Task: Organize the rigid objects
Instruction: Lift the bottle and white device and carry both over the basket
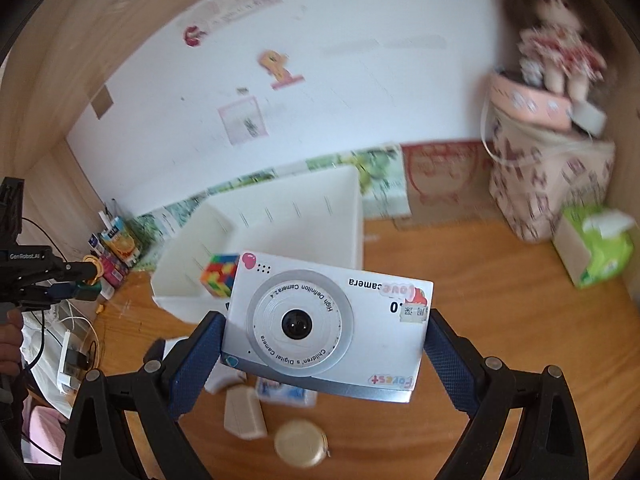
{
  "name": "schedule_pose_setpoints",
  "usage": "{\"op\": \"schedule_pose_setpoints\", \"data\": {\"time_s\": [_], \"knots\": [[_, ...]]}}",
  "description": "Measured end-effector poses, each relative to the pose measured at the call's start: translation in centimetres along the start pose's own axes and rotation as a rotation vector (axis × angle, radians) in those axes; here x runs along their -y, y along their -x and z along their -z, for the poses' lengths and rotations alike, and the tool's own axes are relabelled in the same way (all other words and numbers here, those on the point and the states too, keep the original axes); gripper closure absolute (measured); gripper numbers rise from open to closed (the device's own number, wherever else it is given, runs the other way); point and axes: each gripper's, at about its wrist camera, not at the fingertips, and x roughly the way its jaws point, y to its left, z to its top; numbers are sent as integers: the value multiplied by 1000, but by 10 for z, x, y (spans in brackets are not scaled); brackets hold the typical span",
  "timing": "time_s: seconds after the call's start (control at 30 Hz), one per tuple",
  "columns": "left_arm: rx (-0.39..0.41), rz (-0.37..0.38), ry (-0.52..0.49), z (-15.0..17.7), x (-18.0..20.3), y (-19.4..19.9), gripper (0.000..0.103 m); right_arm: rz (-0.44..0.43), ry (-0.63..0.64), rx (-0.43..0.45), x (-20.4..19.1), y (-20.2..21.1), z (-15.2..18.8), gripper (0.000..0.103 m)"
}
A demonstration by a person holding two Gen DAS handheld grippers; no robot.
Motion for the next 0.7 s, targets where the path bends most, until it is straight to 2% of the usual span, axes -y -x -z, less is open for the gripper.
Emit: {"op": "schedule_pose_setpoints", "data": {"time_s": [0.33, 0.53, 0.7], "knots": [[79, 64, -54, -21, 2, -24, 52, -48, 108, 100, -26, -34, -13, 6], [134, 99, -97, -28, 7, -44, 52, -47, 171, 97, -37, -62, -13, 6], [135, 94, -127, -33, 11, -66, 52, -29, 201, 91, -39, -84, -11, 6]]}}
